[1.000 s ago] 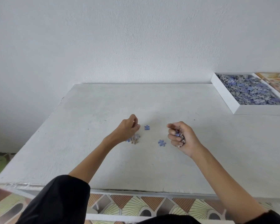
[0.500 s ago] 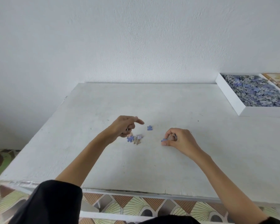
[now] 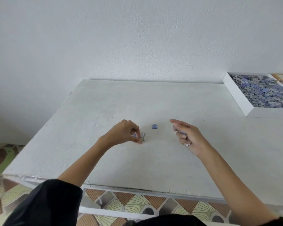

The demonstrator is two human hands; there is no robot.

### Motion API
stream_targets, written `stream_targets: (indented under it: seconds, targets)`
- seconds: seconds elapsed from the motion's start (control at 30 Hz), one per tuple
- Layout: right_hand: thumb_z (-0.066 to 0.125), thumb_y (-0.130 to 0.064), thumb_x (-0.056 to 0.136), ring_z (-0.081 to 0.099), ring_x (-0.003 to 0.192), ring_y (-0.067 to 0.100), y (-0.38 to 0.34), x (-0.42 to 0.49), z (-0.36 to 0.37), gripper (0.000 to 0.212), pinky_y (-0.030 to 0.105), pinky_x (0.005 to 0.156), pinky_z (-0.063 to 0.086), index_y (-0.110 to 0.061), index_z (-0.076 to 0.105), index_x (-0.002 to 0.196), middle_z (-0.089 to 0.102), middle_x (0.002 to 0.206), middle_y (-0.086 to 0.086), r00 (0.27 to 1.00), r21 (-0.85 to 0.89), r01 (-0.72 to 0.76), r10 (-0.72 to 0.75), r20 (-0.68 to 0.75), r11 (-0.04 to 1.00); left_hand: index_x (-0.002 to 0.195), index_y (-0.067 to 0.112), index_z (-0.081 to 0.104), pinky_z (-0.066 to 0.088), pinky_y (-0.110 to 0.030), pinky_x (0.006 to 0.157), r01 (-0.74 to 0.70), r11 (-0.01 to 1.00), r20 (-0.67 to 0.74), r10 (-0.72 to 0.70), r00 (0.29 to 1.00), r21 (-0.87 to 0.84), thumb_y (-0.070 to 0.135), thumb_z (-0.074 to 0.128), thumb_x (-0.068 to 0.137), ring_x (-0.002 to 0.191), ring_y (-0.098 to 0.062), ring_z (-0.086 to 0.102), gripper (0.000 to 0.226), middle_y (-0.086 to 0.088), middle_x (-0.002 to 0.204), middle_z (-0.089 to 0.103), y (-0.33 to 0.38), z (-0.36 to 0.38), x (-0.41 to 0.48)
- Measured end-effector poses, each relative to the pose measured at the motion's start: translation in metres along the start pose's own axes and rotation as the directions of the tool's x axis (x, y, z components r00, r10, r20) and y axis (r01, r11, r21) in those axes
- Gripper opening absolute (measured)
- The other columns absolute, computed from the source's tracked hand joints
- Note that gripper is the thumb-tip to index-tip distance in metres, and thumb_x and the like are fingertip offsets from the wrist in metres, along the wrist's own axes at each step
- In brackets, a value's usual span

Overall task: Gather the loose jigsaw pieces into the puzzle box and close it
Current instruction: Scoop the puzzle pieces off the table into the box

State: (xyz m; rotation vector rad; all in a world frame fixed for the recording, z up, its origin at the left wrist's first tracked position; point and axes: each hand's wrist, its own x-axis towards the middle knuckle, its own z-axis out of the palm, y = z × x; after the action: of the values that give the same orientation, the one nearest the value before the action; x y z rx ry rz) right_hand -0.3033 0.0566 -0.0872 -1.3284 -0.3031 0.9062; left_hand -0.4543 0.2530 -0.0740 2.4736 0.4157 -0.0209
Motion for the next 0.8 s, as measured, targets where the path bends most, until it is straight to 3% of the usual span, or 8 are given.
stream_targets:
  seconds: [0.1,0.2,0.27,0.33,0.5,0.67,0.73,0.8]
  targets:
    - [0.050,-0.012,0.085,0.031,0.035,0.002,-0.005,-0.001,0.000,0.018,0.010,0.028,0.020,-0.009,0.064,0.095,0.052,0.071,-0.002,0.987,0.377,-0.159,0.140,0.078,0.912,0.075,0.015,0.070,0.025,-0.017,0.051,-0.009,0.999,-0.014,0.010,1.000,0.042,0.027,0.080,0.068,0.054,-0.008,0.035,0.018,0.002,0.060,0.044,0.002,0.000,-0.002]
    - [0.069,-0.007,0.059,0.037,0.037,0.003,-0.003,-0.004,0.003,0.014,0.011,0.026,0.023,-0.006,0.069,0.073,0.058,0.071,0.003,0.969,0.530,-0.235,0.156,0.190,0.815,0.088,0.018,0.066,0.025,-0.016,0.051,-0.009,0.998,-0.070,0.013,0.997,0.069,0.031,0.081,0.067,0.054,-0.006,0.037,0.030,0.004,0.063,0.045,0.004,0.002,-0.003]
    - [0.082,-0.001,0.029,0.042,0.039,0.006,0.003,-0.003,0.003,0.042,0.013,0.026,0.028,-0.006,0.063,0.066,0.058,0.067,0.007,0.963,0.587,-0.254,0.143,0.229,0.768,0.091,0.019,0.065,0.025,-0.016,0.050,-0.005,0.997,-0.087,0.011,0.996,0.074,0.032,0.081,0.066,0.053,-0.005,0.037,0.033,0.005,0.062,0.045,0.003,0.003,-0.004]
    - [0.082,0.003,0.019,0.043,0.039,0.008,0.006,-0.003,0.002,0.056,0.014,0.026,0.030,-0.006,0.055,0.067,0.053,0.061,0.006,0.961,0.626,-0.264,0.143,0.238,0.734,0.088,0.019,0.065,0.025,-0.017,0.051,-0.010,0.996,-0.086,0.018,0.996,0.087,0.030,0.081,0.067,0.052,-0.006,0.037,0.028,0.004,0.061,0.045,0.003,0.003,-0.003]
    - [0.081,0.005,0.026,0.030,0.031,0.006,0.008,-0.002,-0.001,0.053,0.015,0.024,0.025,-0.009,0.052,0.068,0.040,0.047,-0.001,0.944,0.651,-0.306,0.130,0.304,0.695,0.079,0.014,0.069,0.027,-0.018,0.049,-0.014,0.992,-0.078,0.024,0.997,0.127,0.027,0.075,0.076,0.049,-0.008,0.036,0.015,0.009,0.057,0.046,0.002,0.003,0.001]
    - [0.081,0.005,0.034,0.029,0.032,0.006,0.008,-0.004,-0.002,0.046,0.015,0.024,0.024,-0.010,0.056,0.069,0.036,0.046,-0.003,0.918,0.624,-0.365,0.158,0.363,0.691,0.087,0.009,0.071,0.051,-0.037,0.064,0.001,0.999,-0.050,-0.003,0.999,-0.050,0.022,0.059,0.090,0.065,-0.023,0.064,0.018,-0.006,0.072,0.069,-0.005,0.006,0.003]
    - [0.081,0.005,0.036,0.029,0.032,0.007,0.009,-0.005,-0.001,0.044,0.015,0.024,0.025,-0.011,0.057,0.068,0.037,0.046,-0.003,0.911,0.628,-0.383,0.164,0.378,0.677,0.090,0.011,0.072,0.046,-0.035,0.055,-0.002,0.997,-0.064,-0.003,0.998,-0.081,0.021,0.056,0.091,0.054,-0.018,0.058,0.019,-0.009,0.073,0.070,-0.006,0.007,0.004]
    - [0.081,0.006,0.037,0.029,0.033,0.007,0.010,-0.005,0.001,0.044,0.015,0.025,0.025,-0.011,0.057,0.070,0.037,0.047,-0.003,0.905,0.642,-0.397,0.164,0.392,0.656,0.098,0.014,0.073,0.032,-0.022,0.045,0.001,0.995,-0.058,-0.007,0.998,-0.103,0.020,0.056,0.092,0.043,-0.008,0.038,0.019,-0.011,0.076,0.070,-0.007,0.007,0.004]
